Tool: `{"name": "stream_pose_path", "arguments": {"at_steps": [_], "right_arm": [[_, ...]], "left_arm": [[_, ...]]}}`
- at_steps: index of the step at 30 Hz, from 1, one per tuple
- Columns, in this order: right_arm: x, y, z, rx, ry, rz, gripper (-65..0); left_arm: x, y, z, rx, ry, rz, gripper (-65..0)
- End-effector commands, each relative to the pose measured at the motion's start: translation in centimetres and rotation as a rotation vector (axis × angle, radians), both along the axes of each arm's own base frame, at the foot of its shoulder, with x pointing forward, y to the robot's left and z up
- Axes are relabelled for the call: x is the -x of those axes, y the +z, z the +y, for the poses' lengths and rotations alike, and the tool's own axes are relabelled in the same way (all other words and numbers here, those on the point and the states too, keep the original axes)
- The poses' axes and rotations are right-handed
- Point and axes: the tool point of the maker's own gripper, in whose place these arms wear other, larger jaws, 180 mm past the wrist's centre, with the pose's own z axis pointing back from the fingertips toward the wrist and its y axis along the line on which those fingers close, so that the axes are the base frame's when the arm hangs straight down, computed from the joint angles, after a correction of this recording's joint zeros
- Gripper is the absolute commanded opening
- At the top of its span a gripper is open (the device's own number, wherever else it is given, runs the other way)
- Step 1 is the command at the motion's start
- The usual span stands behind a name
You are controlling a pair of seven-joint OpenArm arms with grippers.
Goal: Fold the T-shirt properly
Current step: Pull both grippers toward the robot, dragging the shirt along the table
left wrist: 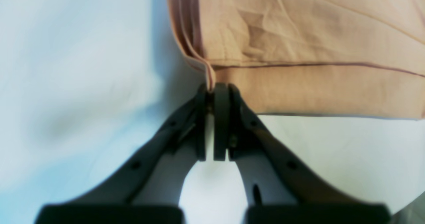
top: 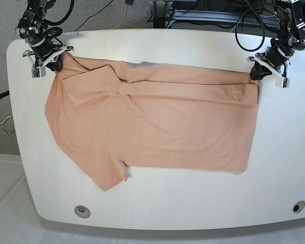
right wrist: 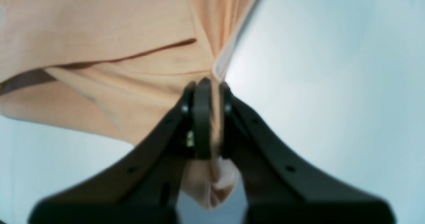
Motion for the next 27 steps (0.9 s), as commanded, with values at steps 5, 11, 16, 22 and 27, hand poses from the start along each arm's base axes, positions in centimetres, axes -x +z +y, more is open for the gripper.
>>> {"name": "stream_pose_path", "arguments": {"at_steps": [5,11,16,22,27], "right_arm": [[4.0,0.2,1.1,-0.002,0.02,0.072,-65.0],[6.2,1.0,0.9,-0.002,-0.006,0.082,-65.0],[7.4,1.2,0.9,0.003,-0.009,0.097,-65.0],[8.1,1.2,0.7,0.007,-0.026,0.11,-65.0],[8.7,0.8,0.4,0.005,-0.047,0.125,-65.0]], "left_arm": [[2.4,1.1,1.3,-0.062,-0.011,0.014,-65.0],[3.9,2.3,1.7,-0.107,-0.038,0.01,-65.0],[5.1,2.4,2.0,-0.132,-0.06,0.029,-65.0],[6.0,2.2,2.5,-0.144,-0.053,0.049,-65.0],[6.2,2.2,3.3,-0.153,-0.037,0.056,-65.0]]}}
